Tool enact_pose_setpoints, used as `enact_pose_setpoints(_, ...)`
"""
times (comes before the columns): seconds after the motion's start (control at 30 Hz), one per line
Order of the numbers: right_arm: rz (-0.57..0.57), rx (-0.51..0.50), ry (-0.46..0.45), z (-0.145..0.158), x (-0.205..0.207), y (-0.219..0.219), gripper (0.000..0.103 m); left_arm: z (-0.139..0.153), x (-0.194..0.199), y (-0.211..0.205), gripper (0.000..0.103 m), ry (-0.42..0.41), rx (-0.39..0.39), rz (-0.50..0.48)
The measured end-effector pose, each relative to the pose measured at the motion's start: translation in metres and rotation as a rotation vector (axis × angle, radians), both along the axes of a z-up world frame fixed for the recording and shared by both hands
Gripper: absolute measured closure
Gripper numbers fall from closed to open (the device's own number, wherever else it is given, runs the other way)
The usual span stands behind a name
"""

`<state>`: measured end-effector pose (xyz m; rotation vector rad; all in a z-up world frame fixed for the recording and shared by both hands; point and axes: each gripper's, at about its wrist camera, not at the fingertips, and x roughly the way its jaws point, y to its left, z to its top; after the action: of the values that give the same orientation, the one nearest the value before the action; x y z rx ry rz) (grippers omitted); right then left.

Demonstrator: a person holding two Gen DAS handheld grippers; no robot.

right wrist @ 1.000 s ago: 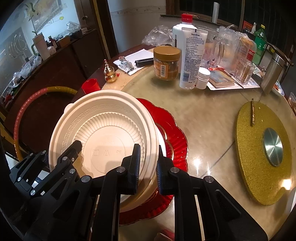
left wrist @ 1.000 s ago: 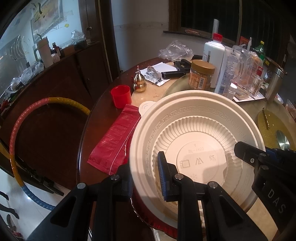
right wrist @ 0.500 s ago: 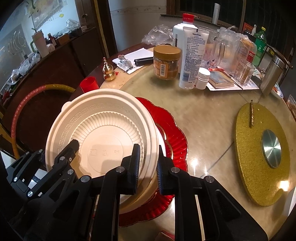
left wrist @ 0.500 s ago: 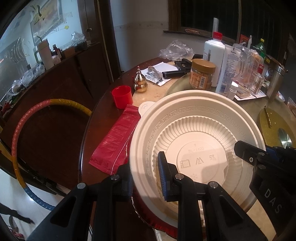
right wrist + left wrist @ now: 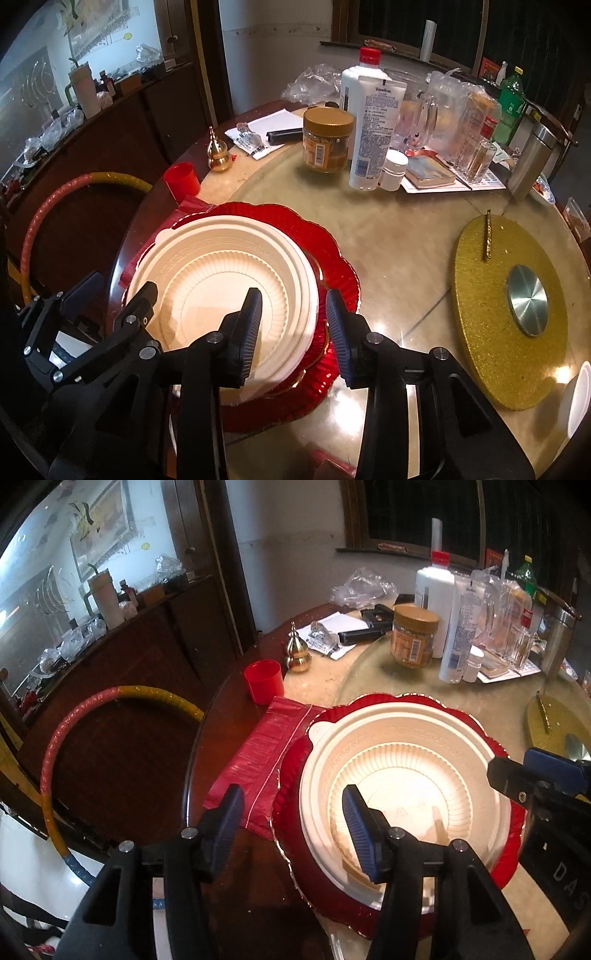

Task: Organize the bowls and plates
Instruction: 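Lower the beige bowl into the stack and open both tools, then move both tools to the white paper plate beside the gold mat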

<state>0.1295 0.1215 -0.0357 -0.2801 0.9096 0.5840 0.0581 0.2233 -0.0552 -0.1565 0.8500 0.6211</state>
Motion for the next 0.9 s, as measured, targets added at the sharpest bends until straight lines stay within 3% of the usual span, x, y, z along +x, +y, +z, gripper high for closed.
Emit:
enact_pose_setpoints(0.43, -0.052, 0.078, -0.051, 0.020, -0.016, -0.057, 0.067, 0.027, -0.011, -0.023, 0.047, -0.082, 0.008, -0.052)
enact_pose_setpoints(0.77, -0.174, 0.125, -0.031, 0.014, -0.013, -0.136, 0.067, 0.036, 0.008, -0.084, 0.025, -0.099, 0.009, -0.230)
enact_pose_setpoints(0.8, -0.190, 0.130, -0.026, 0.012, -0.012, -0.145, 0.066, 0.036, 0.011, -0.090, 0.025, -0.095, 0.009, -0.247)
enact_pose_setpoints(0.87, -0.220, 0.138, -0.016, 0.009, -0.011, -0.163, 0.038, 0.036, 0.016, -0.105, 0.025, -0.085, 0.011, -0.284)
enact_pose_setpoints(0.9, -0.234, 0.146, -0.012, 0.008, -0.011, -0.172, 0.033, 0.035, 0.019, -0.112, 0.024, -0.077, 0.011, -0.303)
